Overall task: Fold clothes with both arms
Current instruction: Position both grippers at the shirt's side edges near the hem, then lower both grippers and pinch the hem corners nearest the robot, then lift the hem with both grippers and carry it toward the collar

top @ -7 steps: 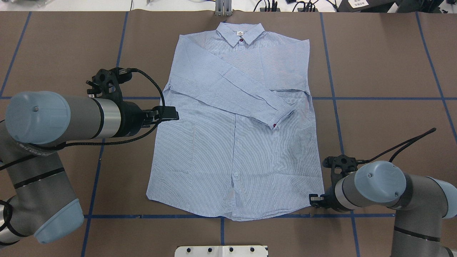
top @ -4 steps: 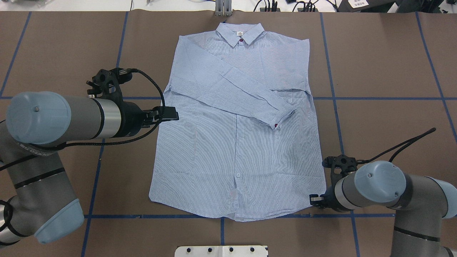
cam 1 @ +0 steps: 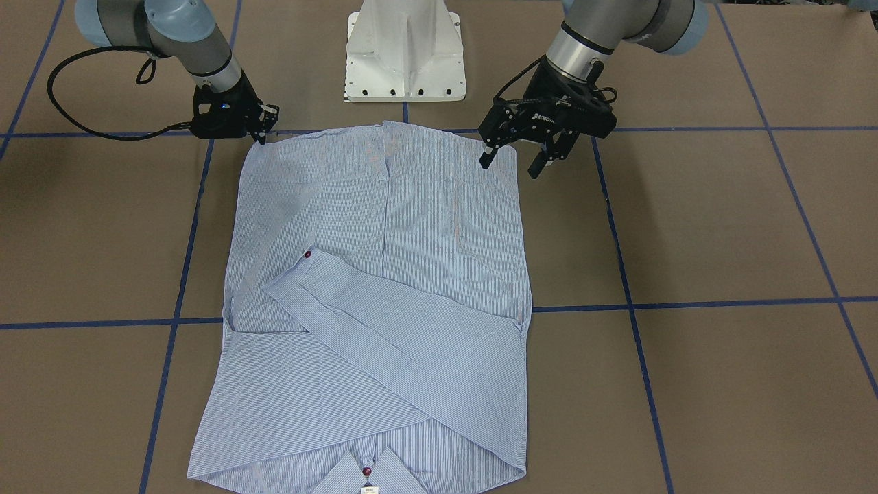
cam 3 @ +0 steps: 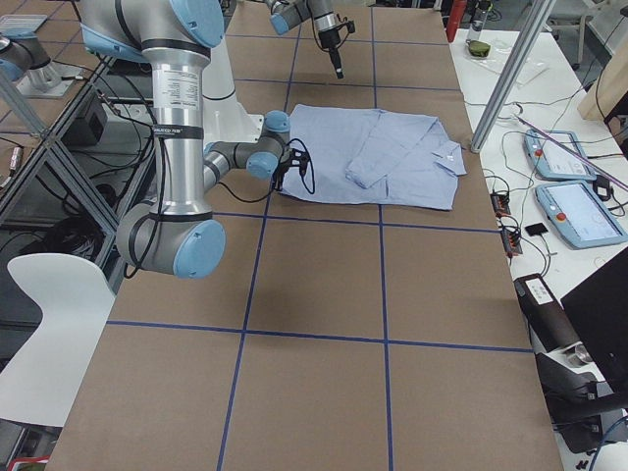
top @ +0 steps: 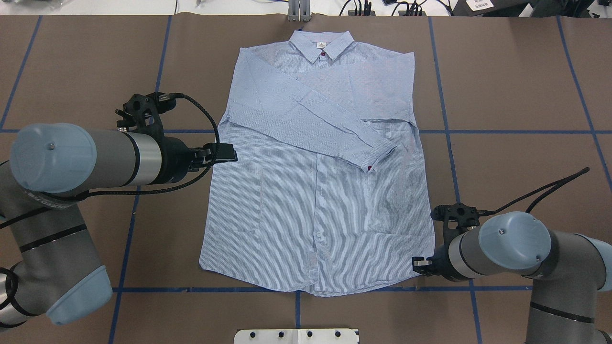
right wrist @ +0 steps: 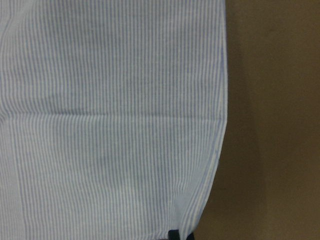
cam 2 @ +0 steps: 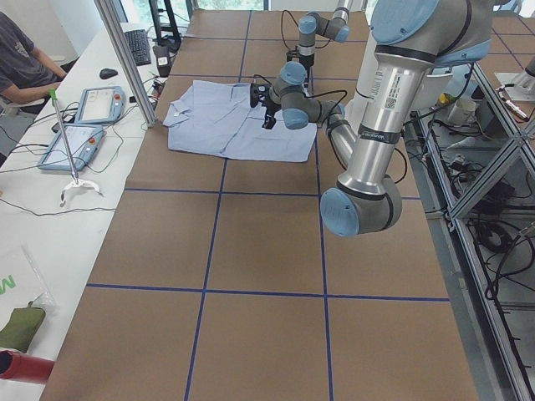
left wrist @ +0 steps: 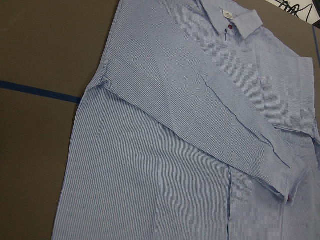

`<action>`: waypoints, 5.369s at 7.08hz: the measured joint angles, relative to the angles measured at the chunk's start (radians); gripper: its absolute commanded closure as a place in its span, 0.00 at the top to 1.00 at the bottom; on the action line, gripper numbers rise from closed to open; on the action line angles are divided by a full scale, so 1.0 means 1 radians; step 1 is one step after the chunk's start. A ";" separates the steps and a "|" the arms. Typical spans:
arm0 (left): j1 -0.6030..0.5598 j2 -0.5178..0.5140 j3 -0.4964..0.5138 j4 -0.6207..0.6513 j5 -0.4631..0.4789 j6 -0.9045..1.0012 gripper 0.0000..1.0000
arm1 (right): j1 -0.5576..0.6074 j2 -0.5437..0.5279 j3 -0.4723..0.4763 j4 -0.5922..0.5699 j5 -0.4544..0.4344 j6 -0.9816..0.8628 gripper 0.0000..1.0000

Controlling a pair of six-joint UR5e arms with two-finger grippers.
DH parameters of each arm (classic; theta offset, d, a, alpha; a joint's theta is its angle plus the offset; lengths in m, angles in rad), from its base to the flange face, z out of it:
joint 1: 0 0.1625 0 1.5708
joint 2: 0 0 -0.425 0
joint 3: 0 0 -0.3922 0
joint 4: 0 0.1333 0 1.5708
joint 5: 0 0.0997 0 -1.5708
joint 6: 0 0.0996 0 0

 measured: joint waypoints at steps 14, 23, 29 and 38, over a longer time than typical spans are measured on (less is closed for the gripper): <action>0.265 0.088 0.065 0.160 0.035 -0.236 0.67 | 0.073 0.035 0.041 0.004 0.005 0.063 0.00; 0.272 0.075 0.072 0.204 0.033 -0.236 0.41 | 0.101 0.034 0.050 0.002 0.034 0.062 0.00; 0.272 0.071 0.072 0.204 0.032 -0.236 0.22 | 0.113 0.033 0.051 0.001 0.047 0.062 0.00; 0.256 0.102 -0.072 0.250 0.030 -0.233 0.00 | 0.163 0.025 0.098 0.006 0.156 0.061 0.00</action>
